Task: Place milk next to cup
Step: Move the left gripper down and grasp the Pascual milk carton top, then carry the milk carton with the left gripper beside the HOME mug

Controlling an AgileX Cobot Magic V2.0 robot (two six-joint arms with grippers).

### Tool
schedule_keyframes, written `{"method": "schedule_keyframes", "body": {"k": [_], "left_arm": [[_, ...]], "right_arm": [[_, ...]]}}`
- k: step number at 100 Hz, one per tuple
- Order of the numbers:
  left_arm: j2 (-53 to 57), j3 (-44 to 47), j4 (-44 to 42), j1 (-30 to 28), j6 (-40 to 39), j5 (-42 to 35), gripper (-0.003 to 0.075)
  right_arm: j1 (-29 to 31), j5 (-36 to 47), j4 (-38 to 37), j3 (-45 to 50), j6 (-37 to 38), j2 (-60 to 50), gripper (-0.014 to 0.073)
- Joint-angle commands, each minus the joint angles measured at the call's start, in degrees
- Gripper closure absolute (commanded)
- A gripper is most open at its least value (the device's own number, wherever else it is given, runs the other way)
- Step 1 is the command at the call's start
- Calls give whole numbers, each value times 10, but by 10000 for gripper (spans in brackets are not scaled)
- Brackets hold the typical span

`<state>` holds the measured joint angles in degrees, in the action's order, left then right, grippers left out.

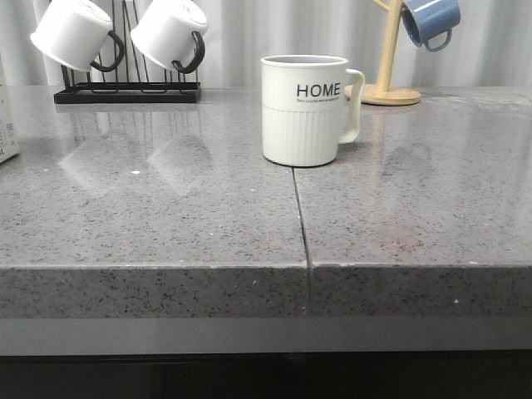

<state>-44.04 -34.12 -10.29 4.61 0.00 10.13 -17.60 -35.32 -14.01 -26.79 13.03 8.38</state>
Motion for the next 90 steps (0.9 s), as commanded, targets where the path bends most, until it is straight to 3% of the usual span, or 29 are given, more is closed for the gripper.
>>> {"method": "schedule_keyframes", "body": {"k": [1, 43, 65, 90], "left_arm": [[-35, -26, 20, 3, -3, -81, 42], [-171, -32, 75, 4, -3, -251, 62], [-244, -61, 75, 4, -3, -265, 68], [-251, -64, 75, 4, -4, -269, 282]], "right_arm": [[4, 39, -7, -14, 1, 7, 652], [4, 39, -7, -14, 1, 7, 652], [4, 39, -7, -14, 1, 7, 652], [4, 39, -7, -14, 1, 7, 652]]}}
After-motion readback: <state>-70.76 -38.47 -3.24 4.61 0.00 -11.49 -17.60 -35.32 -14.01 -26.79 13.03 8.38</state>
